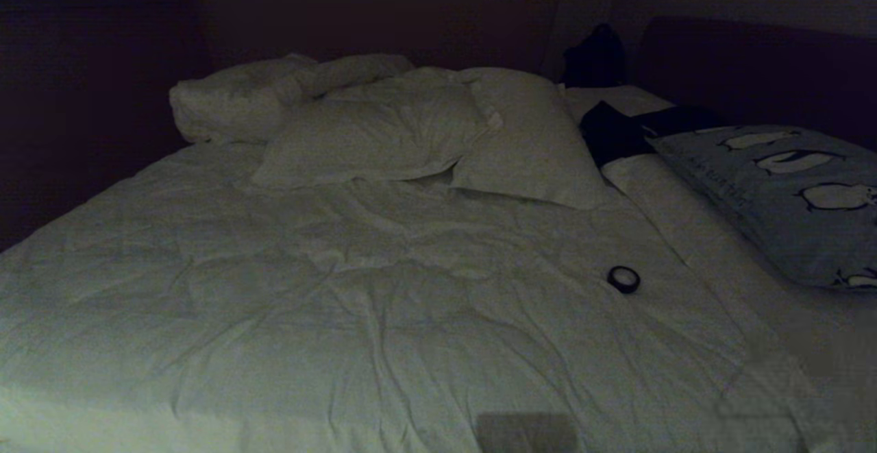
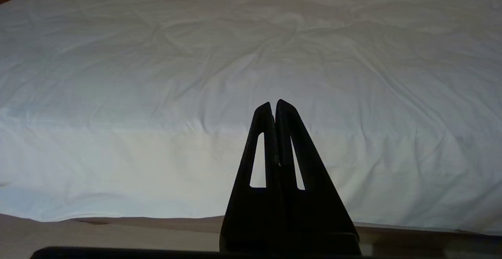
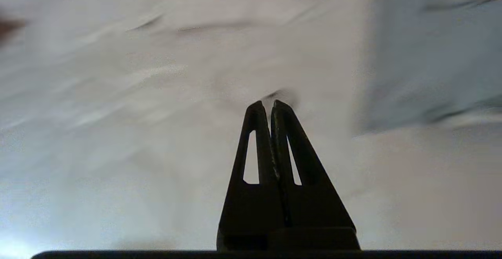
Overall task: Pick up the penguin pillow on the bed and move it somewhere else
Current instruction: Place the pillow at the bedside, then pick up the pillow
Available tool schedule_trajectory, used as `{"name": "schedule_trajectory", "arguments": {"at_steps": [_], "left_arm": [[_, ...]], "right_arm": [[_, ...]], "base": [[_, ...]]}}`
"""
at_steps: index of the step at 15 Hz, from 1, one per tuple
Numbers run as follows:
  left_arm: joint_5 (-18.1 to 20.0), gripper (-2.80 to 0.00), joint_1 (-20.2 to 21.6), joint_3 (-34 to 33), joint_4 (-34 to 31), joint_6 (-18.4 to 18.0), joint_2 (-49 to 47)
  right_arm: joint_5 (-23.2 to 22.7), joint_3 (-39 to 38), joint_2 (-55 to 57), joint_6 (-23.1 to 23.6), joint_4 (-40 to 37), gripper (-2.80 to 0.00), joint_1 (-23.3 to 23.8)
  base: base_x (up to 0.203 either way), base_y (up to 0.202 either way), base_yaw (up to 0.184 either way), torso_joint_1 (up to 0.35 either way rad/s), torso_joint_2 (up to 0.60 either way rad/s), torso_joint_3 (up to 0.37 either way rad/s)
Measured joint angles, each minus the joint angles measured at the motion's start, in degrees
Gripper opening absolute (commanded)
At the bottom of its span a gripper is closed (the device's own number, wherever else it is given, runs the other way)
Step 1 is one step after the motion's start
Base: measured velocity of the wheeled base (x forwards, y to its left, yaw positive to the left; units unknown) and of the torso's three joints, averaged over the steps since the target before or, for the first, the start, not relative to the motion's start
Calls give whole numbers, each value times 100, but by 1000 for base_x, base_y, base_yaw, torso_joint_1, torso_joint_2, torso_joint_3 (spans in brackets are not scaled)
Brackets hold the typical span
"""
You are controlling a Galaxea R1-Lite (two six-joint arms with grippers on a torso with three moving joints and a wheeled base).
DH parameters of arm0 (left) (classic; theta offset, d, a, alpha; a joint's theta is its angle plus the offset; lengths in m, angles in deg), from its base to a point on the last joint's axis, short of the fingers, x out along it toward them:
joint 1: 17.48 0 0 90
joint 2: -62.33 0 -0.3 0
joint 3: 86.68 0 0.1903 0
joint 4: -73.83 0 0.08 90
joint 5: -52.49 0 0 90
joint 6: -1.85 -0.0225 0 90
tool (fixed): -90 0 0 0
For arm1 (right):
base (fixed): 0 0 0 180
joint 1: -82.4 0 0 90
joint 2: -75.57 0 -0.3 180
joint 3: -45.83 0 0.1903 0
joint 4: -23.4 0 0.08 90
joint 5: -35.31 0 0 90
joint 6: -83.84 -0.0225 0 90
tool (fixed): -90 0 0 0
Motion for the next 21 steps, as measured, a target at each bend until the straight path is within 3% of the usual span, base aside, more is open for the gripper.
{"name": "schedule_trajectory", "arguments": {"at_steps": [3, 6, 10, 16, 21], "left_arm": [[0, -280, 0, 0, 0, 0, 0], [0, -280, -2, 0, 0, 2, 0], [0, -280, 0, 0, -2, -2, 0], [0, -280, 0, 0, 0, -2, 0], [-1, -280, 0, 0, 0, -2, 0]], "right_arm": [[-85, -203, -314, -371, -812, -280, -571], [-118, -493, -484, -602, -1572, -280, -840], [-126, -836, -979, -635, -2312, -280, -1120], [-115, -958, -1886, -634, -3354, -280, -2206], [52, -1042, -2813, -635, -3806, -280, -2323]], "base": [[0, 0, 0, 0, 0, 0], [0, 0, 0, 0, 0, 0], [0, 0, 0, 0, 0, 0], [0, 0, 0, 0, 0, 0], [0, 0, 0, 0, 0, 0]]}}
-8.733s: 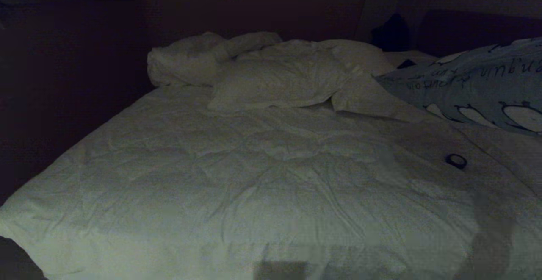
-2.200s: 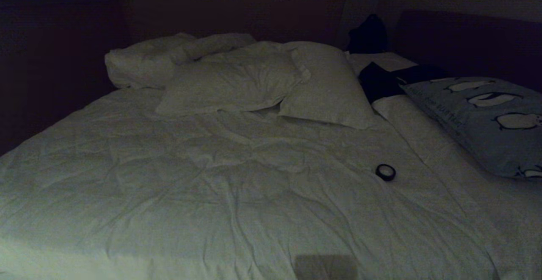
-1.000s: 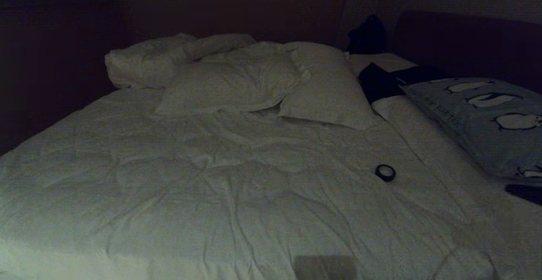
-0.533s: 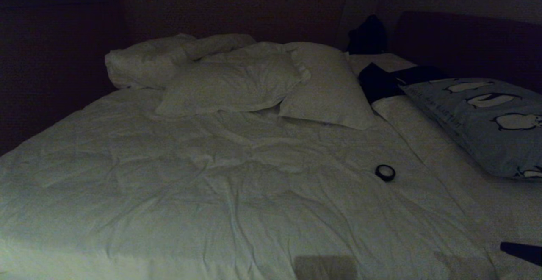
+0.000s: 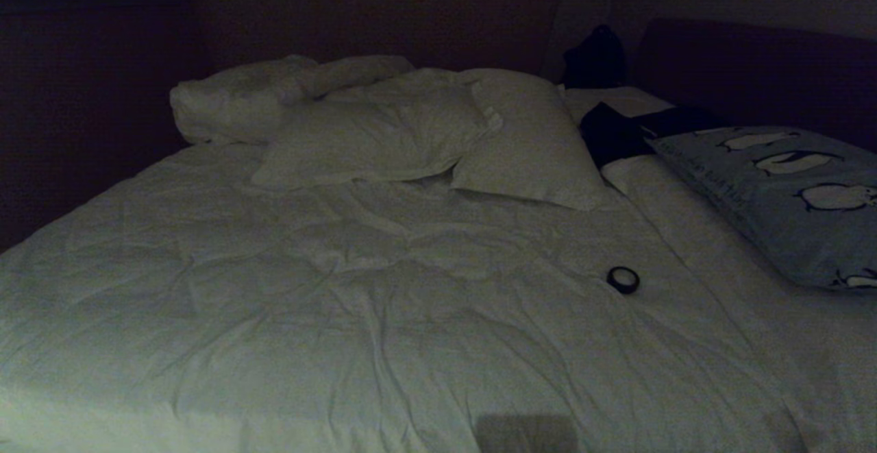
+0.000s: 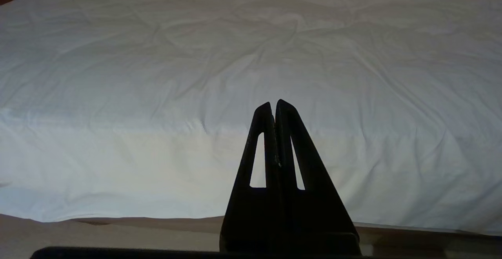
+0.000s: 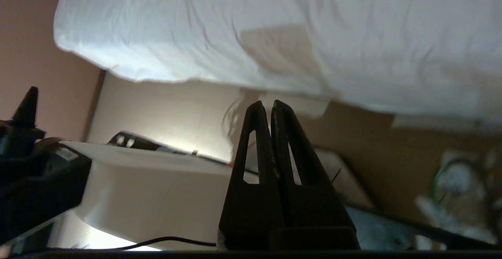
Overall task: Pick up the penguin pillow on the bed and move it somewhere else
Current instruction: Pick up the pillow
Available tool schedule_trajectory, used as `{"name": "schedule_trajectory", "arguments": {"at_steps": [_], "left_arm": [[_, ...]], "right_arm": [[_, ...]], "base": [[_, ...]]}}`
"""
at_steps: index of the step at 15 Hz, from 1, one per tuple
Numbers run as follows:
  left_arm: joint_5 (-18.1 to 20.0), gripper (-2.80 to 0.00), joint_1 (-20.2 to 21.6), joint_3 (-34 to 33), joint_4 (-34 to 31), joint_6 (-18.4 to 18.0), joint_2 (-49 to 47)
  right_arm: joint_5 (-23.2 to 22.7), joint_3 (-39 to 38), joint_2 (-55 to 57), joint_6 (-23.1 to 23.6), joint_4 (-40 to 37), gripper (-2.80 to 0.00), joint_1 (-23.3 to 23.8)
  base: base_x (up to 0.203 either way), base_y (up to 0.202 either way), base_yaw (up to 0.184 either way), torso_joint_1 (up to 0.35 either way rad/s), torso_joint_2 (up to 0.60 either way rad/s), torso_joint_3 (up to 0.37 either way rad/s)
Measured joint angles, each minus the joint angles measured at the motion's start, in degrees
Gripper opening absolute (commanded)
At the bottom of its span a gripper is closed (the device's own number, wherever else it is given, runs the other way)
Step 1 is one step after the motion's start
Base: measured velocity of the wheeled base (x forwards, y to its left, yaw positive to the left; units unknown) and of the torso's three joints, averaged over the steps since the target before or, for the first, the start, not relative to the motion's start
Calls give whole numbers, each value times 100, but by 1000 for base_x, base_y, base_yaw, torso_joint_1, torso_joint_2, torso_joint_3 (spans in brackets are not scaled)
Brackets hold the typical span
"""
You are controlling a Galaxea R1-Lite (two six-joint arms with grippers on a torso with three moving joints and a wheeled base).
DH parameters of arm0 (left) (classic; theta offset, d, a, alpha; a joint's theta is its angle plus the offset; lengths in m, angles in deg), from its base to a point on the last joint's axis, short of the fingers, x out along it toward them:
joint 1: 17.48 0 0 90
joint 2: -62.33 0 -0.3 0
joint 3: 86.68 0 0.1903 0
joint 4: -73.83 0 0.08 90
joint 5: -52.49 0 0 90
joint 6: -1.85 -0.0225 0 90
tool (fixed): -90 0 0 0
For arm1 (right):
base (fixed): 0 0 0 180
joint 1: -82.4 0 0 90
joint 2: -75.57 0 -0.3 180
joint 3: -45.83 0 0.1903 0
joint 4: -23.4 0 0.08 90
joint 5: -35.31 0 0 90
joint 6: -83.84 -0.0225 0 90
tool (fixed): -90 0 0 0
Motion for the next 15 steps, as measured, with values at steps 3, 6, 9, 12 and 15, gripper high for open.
{"name": "schedule_trajectory", "arguments": {"at_steps": [3, 6, 9, 12, 15], "left_arm": [[1, -280, 0, 0, 0, -1, 0], [1, -280, -2, 0, 0, 1, 0], [4, -280, -2, 0, 0, 2, 0], [1, -280, -2, 0, 0, 1, 0], [0, -280, -2, 0, 0, 1, 0]], "right_arm": [[346, -35, -771, 36, 21, -280, -2], [872, -48, -1517, 154, 97, -280, -8], [1270, -48, -1834, 273, 81, -280, -240], [1486, -248, -2159, 264, 128, -280, -416], [1702, -464, -2606, 295, 317, -280, -446]], "base": [[0, 0, 0, 0, 0, 0], [0, 0, 0, 0, 0, 0], [0, 0, 0, 0, 0, 0], [0, 0, 0, 0, 0, 0], [0, 0, 0, 0, 0, 0]]}}
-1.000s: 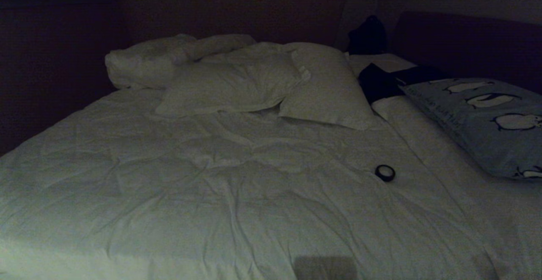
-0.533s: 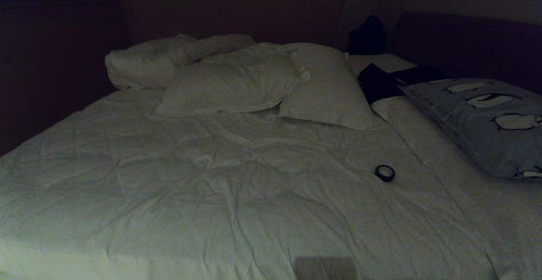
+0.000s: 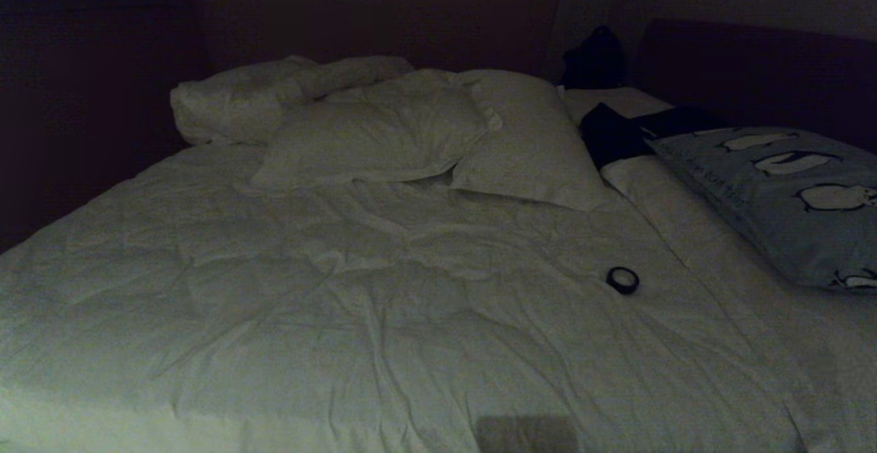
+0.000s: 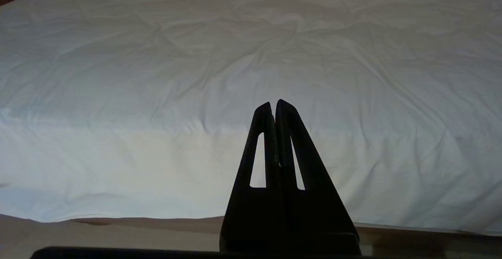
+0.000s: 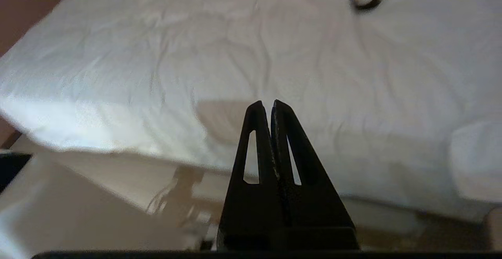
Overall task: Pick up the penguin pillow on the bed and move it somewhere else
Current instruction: Pick up the pillow
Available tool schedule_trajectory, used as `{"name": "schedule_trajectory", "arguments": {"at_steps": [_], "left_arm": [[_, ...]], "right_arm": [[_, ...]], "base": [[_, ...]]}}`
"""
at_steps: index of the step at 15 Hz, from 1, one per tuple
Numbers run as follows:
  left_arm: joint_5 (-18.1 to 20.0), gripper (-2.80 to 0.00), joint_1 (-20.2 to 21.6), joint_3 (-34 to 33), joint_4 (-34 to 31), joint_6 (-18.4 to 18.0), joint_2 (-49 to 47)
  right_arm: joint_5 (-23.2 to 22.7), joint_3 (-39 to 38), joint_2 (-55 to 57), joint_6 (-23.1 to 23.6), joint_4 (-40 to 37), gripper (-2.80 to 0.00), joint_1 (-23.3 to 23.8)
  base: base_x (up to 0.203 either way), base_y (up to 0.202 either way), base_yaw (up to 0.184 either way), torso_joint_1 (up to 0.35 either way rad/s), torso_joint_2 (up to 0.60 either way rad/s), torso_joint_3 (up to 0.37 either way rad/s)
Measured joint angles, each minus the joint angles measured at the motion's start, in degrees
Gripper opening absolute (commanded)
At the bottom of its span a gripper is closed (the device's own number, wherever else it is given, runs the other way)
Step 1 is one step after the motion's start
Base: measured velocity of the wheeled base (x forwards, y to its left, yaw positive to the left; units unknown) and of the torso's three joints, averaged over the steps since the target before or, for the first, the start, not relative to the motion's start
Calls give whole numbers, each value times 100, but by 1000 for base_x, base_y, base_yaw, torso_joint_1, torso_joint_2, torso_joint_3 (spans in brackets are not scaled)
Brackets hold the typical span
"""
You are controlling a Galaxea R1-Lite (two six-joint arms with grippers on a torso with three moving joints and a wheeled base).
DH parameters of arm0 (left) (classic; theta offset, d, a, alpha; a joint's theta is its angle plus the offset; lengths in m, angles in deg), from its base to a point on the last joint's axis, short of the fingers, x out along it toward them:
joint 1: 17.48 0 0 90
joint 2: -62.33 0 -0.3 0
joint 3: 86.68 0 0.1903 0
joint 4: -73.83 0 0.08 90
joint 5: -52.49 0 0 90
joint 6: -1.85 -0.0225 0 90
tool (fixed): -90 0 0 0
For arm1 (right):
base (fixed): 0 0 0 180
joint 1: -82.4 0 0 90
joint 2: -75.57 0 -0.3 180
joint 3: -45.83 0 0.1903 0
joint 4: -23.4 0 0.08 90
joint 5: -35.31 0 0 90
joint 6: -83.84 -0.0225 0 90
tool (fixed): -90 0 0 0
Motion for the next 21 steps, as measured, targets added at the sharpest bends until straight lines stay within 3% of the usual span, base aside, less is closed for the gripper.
{"name": "schedule_trajectory", "arguments": {"at_steps": [4, 8, 12, 15, 21], "left_arm": [[0, -280, 0, 0, 0, -2, 0], [1, -280, 2, 0, 2, -1, 0], [0, -280, 2, 0, 0, -1, 0], [1, -280, 2, 0, 2, -3, 0], [3, -280, 2, 0, 2, -1, 0]], "right_arm": [[638, -232, -450, 124, 559, -280, -9], [1515, -668, -837, 548, 1079, -280, -11], [2084, -1267, -934, 905, 1568, -280, -11], [2235, -1721, -943, 1170, 2022, -280, -9], [2097, -2200, -943, 1485, 2491, -280, -9]], "base": [[0, 0, 0, 0, 0, 0], [0, 0, 0, 0, 0, 0], [0, 0, 0, 0, 0, 0], [0, 0, 0, 0, 0, 0], [0, 0, 0, 0, 0, 0]]}}
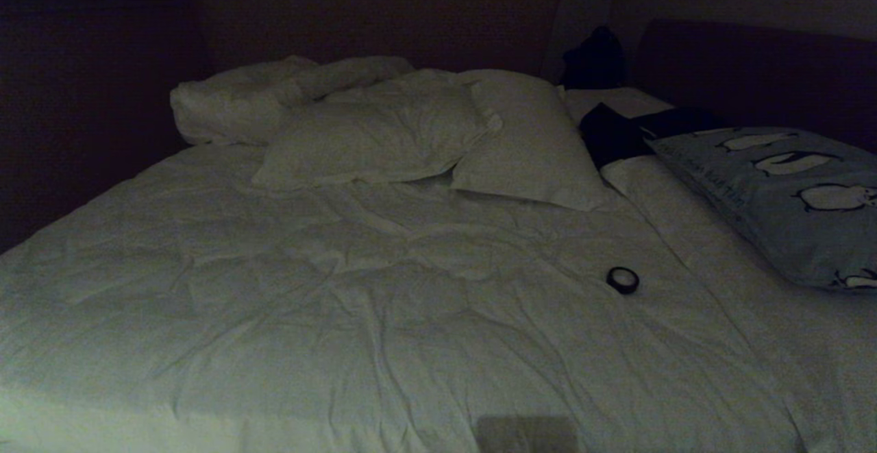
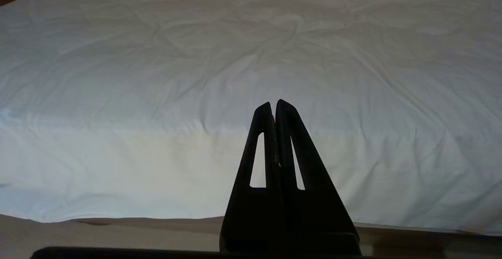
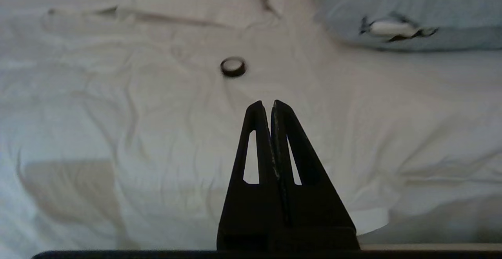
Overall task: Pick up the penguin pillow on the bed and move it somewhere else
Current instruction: Pick up the pillow
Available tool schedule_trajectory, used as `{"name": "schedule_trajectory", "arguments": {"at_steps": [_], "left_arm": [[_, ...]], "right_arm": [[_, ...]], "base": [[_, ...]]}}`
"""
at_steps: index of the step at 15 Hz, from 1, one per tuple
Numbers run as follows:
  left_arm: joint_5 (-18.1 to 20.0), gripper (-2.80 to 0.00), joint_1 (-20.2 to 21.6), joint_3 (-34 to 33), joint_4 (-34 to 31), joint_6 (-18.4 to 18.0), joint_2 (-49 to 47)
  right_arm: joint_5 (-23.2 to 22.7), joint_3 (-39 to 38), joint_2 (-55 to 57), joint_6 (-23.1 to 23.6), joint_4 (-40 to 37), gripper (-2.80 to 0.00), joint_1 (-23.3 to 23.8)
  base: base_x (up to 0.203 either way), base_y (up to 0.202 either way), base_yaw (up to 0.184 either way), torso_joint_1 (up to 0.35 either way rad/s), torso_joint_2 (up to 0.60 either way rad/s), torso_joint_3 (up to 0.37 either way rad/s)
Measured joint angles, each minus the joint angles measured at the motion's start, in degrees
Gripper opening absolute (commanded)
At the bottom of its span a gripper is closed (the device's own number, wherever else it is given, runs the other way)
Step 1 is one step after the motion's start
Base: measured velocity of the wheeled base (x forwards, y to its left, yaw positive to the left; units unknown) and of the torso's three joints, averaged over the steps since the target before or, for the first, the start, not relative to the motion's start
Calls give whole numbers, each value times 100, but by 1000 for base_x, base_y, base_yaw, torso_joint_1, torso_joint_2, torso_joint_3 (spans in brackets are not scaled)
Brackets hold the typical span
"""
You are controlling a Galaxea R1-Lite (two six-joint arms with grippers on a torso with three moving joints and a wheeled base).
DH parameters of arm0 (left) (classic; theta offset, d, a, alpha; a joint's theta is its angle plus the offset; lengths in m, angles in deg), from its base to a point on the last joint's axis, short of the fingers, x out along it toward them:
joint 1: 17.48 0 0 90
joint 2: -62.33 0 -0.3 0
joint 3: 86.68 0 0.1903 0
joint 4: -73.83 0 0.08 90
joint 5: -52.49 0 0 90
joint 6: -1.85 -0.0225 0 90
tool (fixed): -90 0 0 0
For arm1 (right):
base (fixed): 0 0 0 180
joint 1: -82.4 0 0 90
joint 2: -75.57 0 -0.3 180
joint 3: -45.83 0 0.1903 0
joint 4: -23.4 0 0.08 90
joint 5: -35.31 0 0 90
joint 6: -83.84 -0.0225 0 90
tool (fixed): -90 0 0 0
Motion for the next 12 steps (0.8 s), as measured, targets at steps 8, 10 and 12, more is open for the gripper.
{"name": "schedule_trajectory", "arguments": {"at_steps": [8, 10, 12], "left_arm": [[-2, -280, 0, 0, -2, 0, 0], [-2, -280, 0, 0, -1, -1, 0], [-2, -280, 0, 0, -2, 0, 0]], "right_arm": [[-90, -365, 0, 80, 11, -280, 0], [-90, -450, 0, 86, 6, -280, 0], [-93, -472, -2, 85, -46, -280, 0]], "base": [[0, 0, 0, 0, 0, 0], [0, 0, 0, 0, 0, 0], [0, 0, 0, 0, 0, 0]]}}
